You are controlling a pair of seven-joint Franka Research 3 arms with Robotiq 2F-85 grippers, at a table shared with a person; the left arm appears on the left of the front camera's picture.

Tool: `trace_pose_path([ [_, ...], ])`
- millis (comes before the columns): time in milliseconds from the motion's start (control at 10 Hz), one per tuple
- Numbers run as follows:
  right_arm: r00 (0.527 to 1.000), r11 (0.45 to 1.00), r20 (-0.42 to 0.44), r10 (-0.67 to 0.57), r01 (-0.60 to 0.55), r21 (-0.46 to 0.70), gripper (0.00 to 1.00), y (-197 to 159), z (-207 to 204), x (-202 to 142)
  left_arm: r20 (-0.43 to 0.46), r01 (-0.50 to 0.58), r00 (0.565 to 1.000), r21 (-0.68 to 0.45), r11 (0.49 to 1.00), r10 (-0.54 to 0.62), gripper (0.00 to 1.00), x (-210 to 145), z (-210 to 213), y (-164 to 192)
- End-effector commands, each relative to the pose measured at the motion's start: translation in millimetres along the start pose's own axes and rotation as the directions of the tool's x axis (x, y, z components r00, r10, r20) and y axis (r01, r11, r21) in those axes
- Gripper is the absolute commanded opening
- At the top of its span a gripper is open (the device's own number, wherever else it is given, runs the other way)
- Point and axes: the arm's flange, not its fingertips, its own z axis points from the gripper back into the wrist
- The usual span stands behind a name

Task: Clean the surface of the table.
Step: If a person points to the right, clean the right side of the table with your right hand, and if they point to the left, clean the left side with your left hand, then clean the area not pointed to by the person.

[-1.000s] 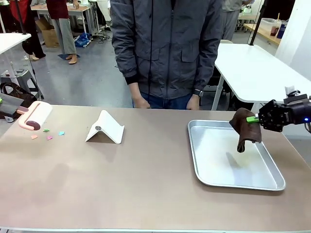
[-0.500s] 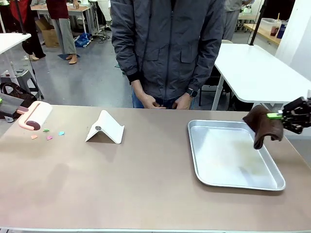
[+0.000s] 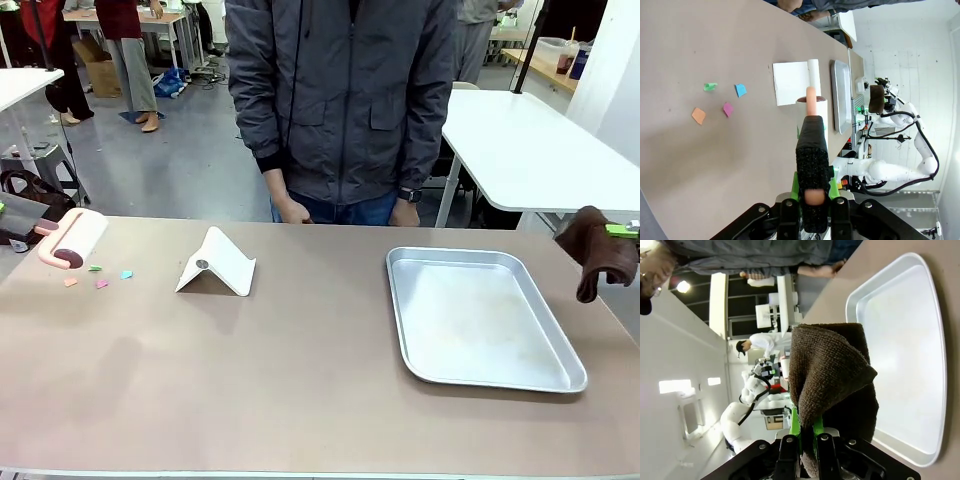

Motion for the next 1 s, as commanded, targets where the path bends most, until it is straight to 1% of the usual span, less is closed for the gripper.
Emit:
trace_pose_path([
  [0, 1.000, 1.000, -0.018, 0.009, -0.010, -0.016, 0.11, 2.5, -12.8, 3.2, -0.004, 0.003, 1.000, -0.011, 1.000, -0.003, 0.16, -3.9, -1.3, -4.0],
  [900, 1.000, 1.000, -0.018, 0.009, -0.010, -0.016, 0.11, 2.5, -12.8, 3.2, -0.004, 0.003, 1.000, -0.011, 1.000, -0.003, 0.16, -3.9, -1.3, -4.0],
])
